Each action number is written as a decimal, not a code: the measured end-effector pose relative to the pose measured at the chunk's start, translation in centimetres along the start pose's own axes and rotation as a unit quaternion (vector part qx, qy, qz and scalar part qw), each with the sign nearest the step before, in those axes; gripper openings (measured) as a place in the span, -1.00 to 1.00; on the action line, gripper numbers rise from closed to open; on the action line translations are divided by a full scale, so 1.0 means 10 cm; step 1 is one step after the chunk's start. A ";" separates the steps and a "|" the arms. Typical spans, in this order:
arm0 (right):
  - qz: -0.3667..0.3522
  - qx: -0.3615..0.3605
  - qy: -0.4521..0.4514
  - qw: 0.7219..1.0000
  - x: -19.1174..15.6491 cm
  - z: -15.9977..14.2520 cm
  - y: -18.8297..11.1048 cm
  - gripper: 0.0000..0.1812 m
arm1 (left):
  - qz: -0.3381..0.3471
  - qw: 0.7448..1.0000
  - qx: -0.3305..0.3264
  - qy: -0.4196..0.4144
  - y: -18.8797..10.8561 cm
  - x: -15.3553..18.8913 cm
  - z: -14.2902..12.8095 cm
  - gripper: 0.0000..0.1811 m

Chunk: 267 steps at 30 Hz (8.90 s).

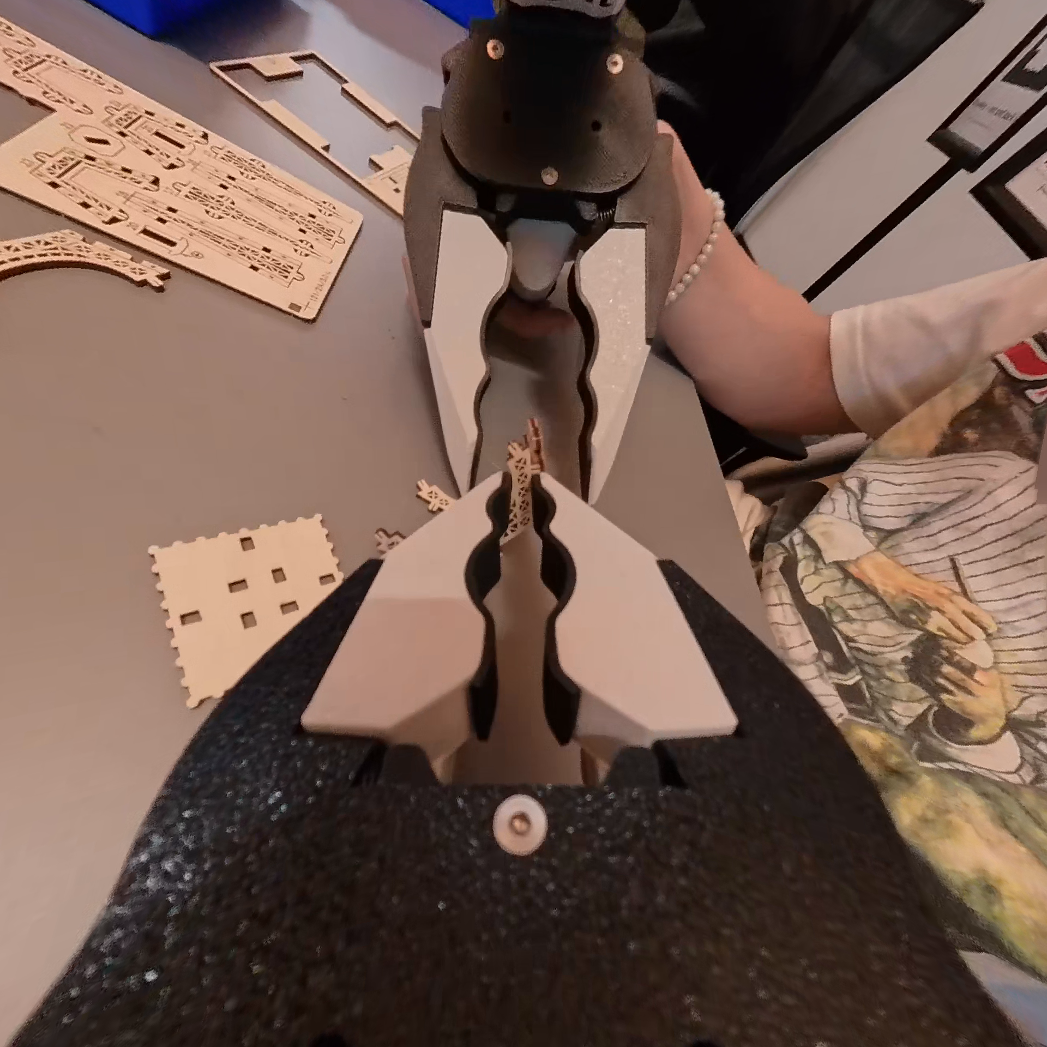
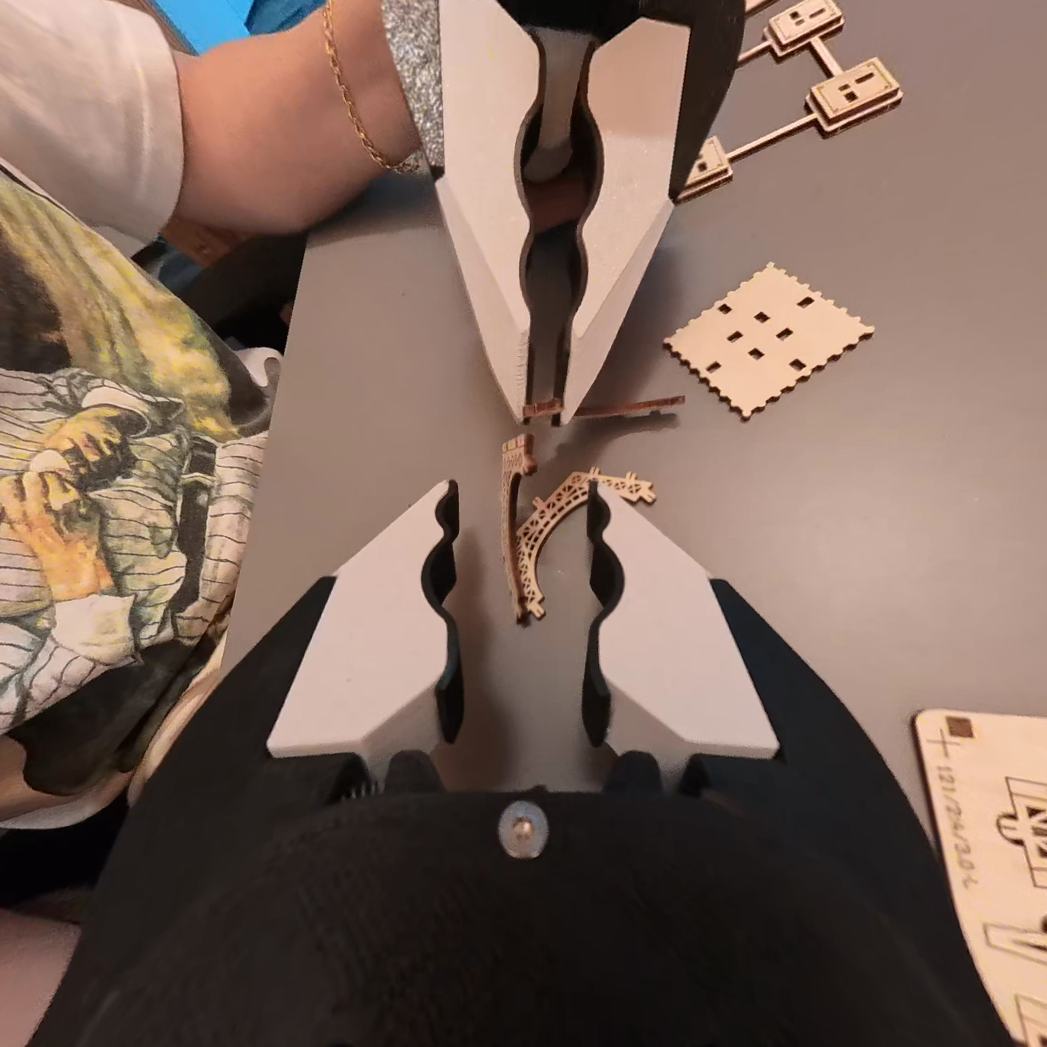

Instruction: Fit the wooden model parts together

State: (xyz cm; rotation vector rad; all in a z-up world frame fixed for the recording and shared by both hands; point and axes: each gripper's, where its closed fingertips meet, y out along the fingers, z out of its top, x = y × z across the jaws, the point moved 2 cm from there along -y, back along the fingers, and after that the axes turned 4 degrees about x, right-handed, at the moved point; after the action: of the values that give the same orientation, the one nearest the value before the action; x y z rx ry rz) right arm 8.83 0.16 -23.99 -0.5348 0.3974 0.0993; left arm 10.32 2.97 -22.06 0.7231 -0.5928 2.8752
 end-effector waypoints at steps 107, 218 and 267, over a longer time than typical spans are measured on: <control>-0.009 0.088 0.026 0.996 0.05 0.18 -0.18 -0.91 | -0.242 0.963 -0.098 -0.060 -0.05 -0.04 0.08 -1.00; 0.161 0.132 -0.019 0.978 -0.34 0.39 -0.12 -0.99 | -0.372 0.920 -0.067 -0.105 -0.13 0.31 0.17 -1.00; 0.101 0.082 -0.044 0.991 -0.23 0.28 -0.06 -0.99 | -0.337 0.917 -0.109 -0.183 -0.06 0.18 0.08 -1.00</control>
State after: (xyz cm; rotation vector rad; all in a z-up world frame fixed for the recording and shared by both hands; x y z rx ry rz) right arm 7.79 1.11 -20.66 -0.3266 0.3692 0.2821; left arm 9.22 3.24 -20.34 1.1632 -0.5497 2.0222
